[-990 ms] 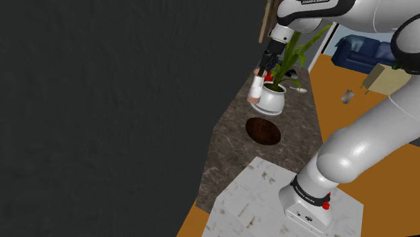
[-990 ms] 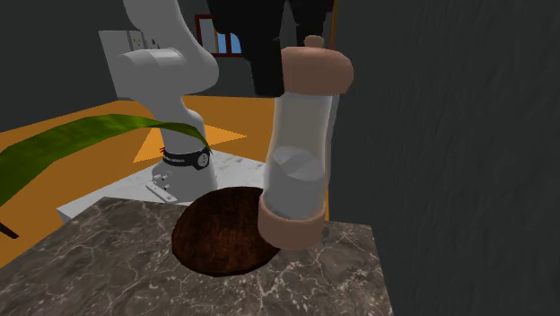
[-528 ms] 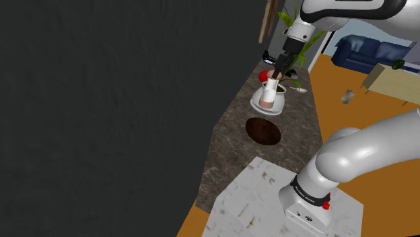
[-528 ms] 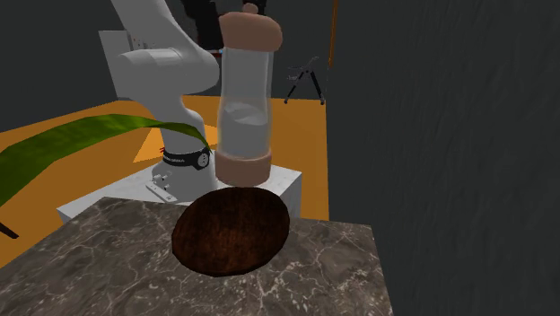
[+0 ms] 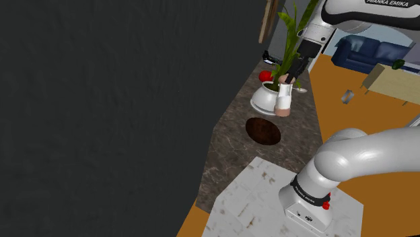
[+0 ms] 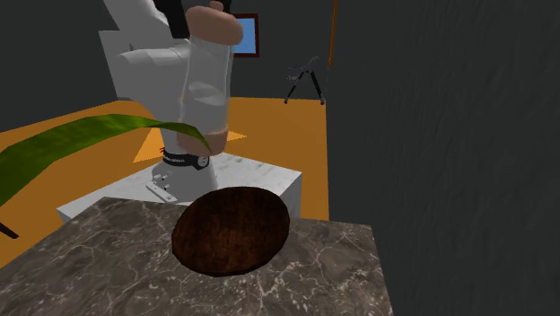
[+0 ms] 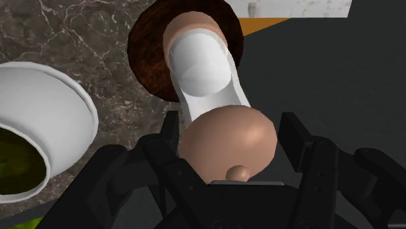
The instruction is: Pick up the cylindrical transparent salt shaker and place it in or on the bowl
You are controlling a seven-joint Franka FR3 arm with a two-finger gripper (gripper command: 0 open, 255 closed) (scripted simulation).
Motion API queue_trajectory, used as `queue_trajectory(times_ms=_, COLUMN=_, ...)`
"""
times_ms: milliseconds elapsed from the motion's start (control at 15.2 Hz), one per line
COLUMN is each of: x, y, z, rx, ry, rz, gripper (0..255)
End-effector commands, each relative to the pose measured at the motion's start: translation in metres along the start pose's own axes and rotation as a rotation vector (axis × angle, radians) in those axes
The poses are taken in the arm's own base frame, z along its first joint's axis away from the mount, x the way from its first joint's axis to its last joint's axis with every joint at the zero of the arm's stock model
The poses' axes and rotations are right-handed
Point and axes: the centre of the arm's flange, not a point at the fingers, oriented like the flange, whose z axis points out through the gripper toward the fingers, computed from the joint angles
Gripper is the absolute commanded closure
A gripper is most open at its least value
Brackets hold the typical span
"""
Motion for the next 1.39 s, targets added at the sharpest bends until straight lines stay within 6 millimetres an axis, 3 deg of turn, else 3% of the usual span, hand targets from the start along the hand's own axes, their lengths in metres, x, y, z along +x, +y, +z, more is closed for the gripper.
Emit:
queue_trajectory(times_ms=0, x=-0.002, y=0.001, z=0.009, rx=0.000, ry=0.000, rz=0.000, gripper=255)
queue_trajectory(times_ms=1320, x=-0.005, y=0.019, z=0.113, rx=0.000, ry=0.000, rz=0.000, gripper=255)
